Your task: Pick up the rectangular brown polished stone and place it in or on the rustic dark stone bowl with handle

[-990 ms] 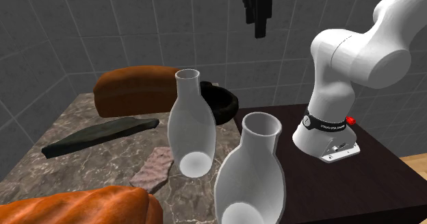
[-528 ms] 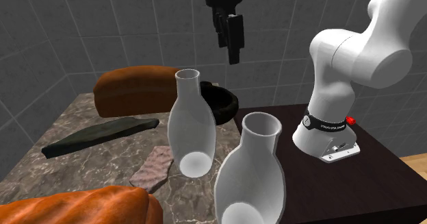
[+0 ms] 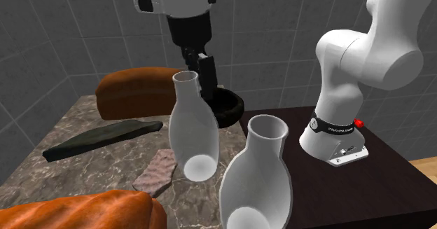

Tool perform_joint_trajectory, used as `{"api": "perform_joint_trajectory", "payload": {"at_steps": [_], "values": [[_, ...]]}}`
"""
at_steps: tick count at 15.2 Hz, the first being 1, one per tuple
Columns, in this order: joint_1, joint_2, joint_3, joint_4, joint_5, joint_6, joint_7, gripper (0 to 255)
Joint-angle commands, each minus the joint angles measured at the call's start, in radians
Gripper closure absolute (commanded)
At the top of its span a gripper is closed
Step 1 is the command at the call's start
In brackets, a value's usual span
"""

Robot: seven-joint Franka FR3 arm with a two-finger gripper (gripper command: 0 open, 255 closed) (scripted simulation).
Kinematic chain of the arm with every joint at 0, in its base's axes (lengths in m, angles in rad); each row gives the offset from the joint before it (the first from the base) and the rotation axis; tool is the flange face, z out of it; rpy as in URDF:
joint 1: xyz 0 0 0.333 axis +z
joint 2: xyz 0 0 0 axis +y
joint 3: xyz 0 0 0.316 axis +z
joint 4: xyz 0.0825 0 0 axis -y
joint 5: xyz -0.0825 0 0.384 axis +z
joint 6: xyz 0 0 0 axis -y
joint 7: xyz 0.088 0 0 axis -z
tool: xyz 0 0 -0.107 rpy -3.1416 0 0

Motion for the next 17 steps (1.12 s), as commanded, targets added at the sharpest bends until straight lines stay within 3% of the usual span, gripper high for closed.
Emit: {"api": "perform_joint_trajectory", "payload": {"at_steps": [1, 9, 17], "values": [[0.009, 0.061, 0.001, 0.019, -0.002, 0.053, -0.035, 0], [0.052, 0.323, 0.033, 0.156, -0.008, 0.213, -0.138, 0], [0.094, 0.562, 0.073, 0.329, -0.03, 0.309, -0.222, 0]]}}
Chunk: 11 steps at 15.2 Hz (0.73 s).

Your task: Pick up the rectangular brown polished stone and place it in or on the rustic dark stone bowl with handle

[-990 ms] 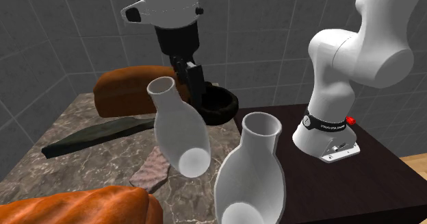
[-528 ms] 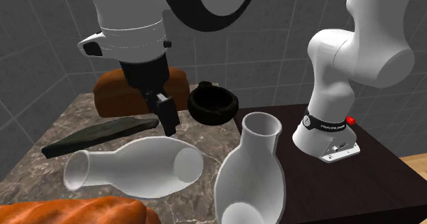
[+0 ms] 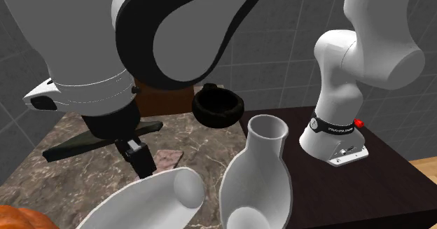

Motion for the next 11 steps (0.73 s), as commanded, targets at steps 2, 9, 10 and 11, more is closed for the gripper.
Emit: {"api": "perform_joint_trajectory", "payload": {"at_steps": [2, 9, 10, 11], "values": [[0.013, 0.05, 0.009, -0.001, -0.005, 0.028, -0.002, 0], [0.018, 0.093, -0.003, -0.023, -0.014, 0.093, 0.004, 0], [0.019, 0.093, -0.004, -0.023, -0.014, 0.093, 0.004, 0], [0.021, 0.093, -0.005, -0.023, -0.013, 0.093, 0.003, 0]]}}
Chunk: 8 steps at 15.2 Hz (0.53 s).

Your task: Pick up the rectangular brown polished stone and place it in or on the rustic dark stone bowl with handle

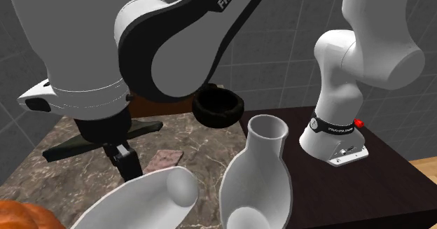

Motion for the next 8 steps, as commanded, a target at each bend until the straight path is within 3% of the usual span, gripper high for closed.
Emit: {"api": "perform_joint_trajectory", "payload": {"at_steps": [1, 4, 5, 8], "values": [[0.02, 0.055, 0.018, -0.018, 0.004, -0.047, 0.002, 0], [0.025, 0.055, 0.013, -0.018, 0.006, -0.047, 0.001, 0], [0.036, 0.029, 0.02, -0.036, 0.006, -0.058, 0.018, 255], [0.03, 0.036, 0.02, -0.001, 0.012, -0.085, 0.004, 255]]}}
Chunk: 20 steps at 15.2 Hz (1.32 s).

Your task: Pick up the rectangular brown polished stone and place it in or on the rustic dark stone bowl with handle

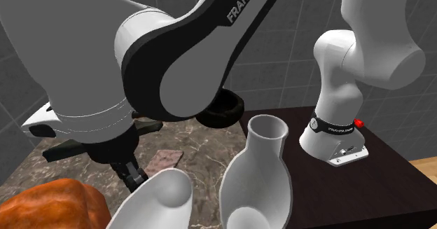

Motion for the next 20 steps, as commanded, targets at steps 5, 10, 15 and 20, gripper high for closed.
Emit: {"api": "perform_joint_trajectory", "payload": {"at_steps": [5, 10, 15, 20], "values": [[-0.006, 0.006, -0.002, -0.01, 0.002, -0.034, -0.012, 255], [-0.02, -0.027, -0.003, -0.047, 0.006, 0.017, -0.045, 0], [-0.098, -0.177, -0.012, -0.254, 0.056, 0.1, -0.274, 0], [-0.136, -0.223, -0.03, -0.346, 0.085, 0.157, -0.409, 0]]}}
